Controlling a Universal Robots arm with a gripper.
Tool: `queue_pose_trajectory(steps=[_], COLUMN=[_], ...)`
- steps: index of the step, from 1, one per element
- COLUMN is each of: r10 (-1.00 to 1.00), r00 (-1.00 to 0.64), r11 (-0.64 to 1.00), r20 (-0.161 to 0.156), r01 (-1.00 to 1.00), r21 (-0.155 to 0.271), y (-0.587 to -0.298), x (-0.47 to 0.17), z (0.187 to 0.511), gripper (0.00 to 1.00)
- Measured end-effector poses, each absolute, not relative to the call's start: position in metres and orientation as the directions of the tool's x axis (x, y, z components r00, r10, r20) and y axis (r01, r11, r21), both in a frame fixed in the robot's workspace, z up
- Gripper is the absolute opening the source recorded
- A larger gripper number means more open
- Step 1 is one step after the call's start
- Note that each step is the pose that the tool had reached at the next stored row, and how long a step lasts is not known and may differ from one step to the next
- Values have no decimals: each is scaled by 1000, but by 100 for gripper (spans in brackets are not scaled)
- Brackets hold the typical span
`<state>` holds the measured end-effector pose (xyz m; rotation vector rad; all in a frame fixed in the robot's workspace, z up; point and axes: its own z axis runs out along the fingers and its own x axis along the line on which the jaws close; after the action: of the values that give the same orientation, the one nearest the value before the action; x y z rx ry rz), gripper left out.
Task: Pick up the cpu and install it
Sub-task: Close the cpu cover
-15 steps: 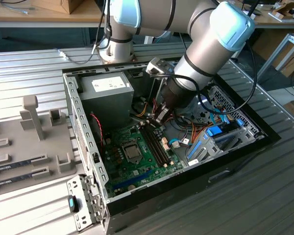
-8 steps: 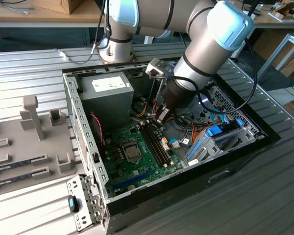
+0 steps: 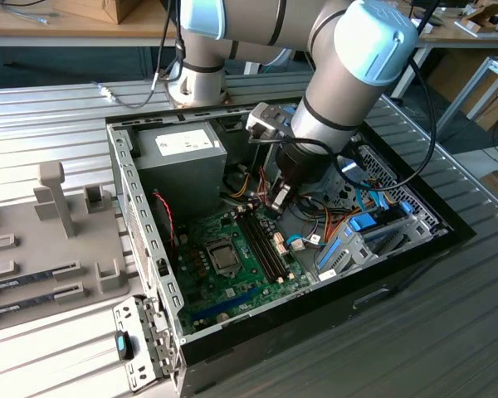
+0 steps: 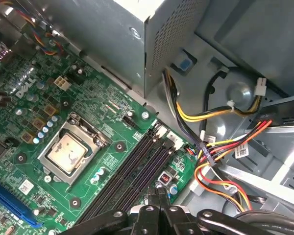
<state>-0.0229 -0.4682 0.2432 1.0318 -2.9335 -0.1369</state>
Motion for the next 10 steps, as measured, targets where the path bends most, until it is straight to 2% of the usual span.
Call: queue_pose_trajectory(steps=[5, 10], r10=[-670, -783], r00=[-742, -622], r11=[739, 619], r20=[-2, -2], r01=[-667, -780], r21=[93, 93], y=[-468, -468], x=[-23, -23], z=[243, 243], gripper=[11, 11])
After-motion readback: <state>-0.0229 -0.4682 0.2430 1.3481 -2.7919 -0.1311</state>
